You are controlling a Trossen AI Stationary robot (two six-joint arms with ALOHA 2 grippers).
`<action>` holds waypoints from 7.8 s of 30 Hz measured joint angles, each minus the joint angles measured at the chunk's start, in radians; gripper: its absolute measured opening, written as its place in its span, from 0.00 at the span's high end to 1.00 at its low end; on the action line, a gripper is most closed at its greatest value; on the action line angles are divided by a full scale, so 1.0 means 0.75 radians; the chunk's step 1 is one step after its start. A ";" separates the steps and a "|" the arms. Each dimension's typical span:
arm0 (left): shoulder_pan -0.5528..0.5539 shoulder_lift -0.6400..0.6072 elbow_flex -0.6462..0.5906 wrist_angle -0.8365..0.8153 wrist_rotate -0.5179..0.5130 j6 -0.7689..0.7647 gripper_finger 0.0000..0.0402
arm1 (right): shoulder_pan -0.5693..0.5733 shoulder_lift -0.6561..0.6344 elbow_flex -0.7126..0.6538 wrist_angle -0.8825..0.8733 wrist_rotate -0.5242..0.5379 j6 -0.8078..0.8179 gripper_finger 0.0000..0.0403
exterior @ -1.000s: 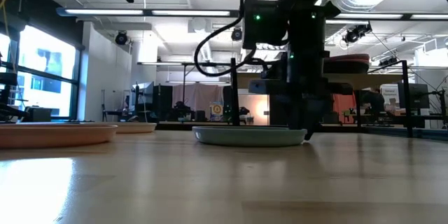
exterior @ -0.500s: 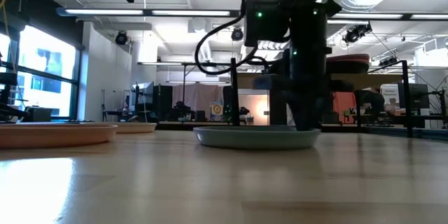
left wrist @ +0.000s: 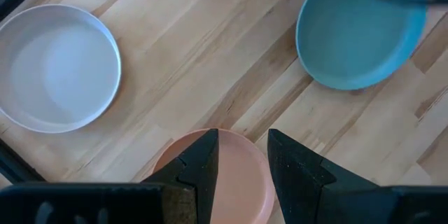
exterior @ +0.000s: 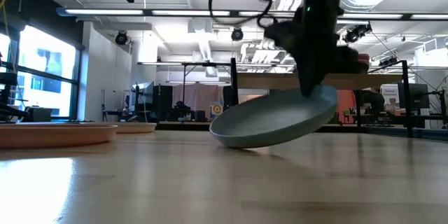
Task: Place and stack plates onto a shelf
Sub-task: Put the light blue plate on the shelf, then stack the brown plate on top of the light blue plate on the shelf
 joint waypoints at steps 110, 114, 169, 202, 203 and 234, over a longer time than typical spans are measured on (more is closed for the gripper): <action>0.000 0.032 0.000 -0.002 -0.001 0.072 0.72 | -0.875 -0.406 0.001 0.260 0.128 -0.403 1.00; 0.000 0.032 -0.001 -0.002 -0.005 0.072 0.72 | -0.893 -0.370 0.001 0.281 0.104 -0.407 1.00; -0.175 0.042 -0.244 0.057 0.146 -0.319 0.72 | -0.663 -0.498 0.001 0.203 -0.492 -0.477 0.83; -0.418 0.041 -1.117 1.150 0.293 -0.770 0.72 | -0.567 -0.493 0.001 0.189 -0.358 -0.477 0.83; -0.424 0.041 -1.126 1.159 0.293 -0.771 0.72 | -0.567 -0.493 0.001 0.189 -0.358 -0.477 0.83; -0.495 0.217 -1.088 1.214 0.314 -0.638 0.94 | -0.567 -0.491 0.001 0.172 -0.355 -0.440 0.83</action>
